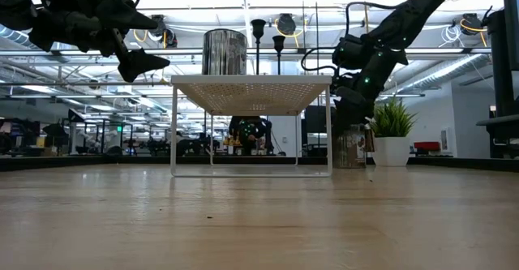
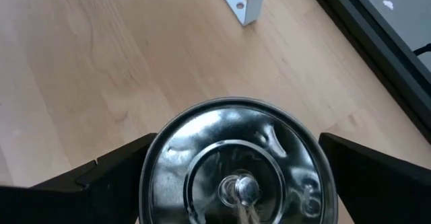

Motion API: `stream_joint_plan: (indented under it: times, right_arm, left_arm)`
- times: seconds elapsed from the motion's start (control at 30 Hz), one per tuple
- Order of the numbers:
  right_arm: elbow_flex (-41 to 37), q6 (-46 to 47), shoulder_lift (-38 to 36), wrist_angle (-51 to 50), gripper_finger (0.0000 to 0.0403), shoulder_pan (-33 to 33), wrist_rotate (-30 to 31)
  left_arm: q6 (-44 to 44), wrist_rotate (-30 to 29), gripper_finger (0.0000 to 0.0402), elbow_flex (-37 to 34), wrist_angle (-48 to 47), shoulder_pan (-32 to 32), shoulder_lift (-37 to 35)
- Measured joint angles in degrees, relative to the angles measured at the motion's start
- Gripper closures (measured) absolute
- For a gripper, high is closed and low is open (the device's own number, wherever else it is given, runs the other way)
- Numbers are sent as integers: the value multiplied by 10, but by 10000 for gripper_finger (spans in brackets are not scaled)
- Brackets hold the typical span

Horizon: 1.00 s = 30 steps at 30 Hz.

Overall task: Pick & Place candle stick holders
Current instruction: Put the top brown scented candle on the shelf

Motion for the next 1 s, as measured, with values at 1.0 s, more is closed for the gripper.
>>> stream_joint_plan:
  times: [1.0]
  right_arm:
    - [0,68,0,1,3,0,58]
  left_arm:
    - [2,14,2,0,0,0,0]
